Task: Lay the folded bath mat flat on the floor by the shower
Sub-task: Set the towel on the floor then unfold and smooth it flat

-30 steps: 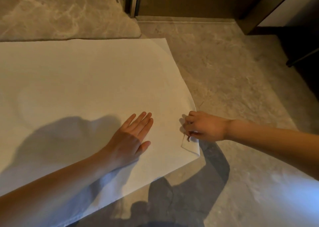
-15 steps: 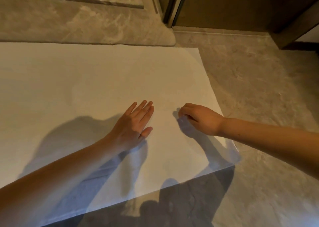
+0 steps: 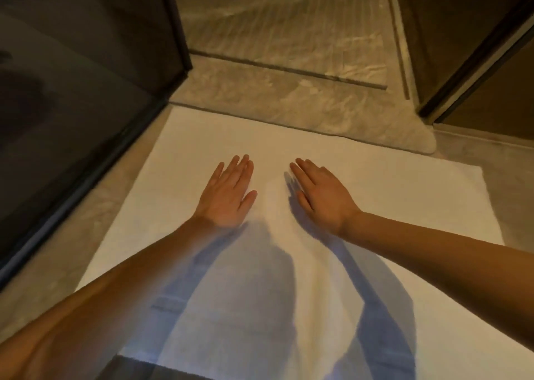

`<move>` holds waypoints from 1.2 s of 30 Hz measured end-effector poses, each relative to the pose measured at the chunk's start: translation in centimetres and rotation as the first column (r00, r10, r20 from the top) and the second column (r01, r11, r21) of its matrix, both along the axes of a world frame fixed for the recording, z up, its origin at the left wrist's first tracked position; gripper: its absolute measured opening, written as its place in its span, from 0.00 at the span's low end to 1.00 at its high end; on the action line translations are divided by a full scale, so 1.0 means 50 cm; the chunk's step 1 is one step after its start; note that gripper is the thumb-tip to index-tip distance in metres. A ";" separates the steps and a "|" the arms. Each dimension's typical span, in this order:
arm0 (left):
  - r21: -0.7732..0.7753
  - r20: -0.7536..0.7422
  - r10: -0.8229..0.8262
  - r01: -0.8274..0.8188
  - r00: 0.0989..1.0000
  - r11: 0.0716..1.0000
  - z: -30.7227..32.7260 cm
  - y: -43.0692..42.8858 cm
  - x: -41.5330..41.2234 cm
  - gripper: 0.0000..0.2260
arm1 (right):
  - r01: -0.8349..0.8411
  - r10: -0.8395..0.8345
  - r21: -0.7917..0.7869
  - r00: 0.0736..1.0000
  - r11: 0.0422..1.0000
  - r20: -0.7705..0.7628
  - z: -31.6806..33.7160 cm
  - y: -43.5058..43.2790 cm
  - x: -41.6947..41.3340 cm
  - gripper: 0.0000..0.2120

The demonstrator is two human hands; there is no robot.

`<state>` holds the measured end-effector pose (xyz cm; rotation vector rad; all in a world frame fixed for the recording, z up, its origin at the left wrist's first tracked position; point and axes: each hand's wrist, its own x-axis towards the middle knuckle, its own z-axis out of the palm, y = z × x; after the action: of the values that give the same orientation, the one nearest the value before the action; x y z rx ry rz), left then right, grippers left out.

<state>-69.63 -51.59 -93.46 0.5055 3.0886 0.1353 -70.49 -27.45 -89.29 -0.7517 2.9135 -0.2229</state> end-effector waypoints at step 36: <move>0.131 0.013 0.215 -0.215 0.976 0.968 -0.059 -0.293 -0.169 0.25 | 0.486 -0.486 -0.003 0.874 0.874 -0.003 -0.120 -0.136 -0.162 0.30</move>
<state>-78.09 -66.26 -96.43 0.1692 3.1418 0.3420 -78.58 -34.23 -95.27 0.0033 3.0502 -0.2681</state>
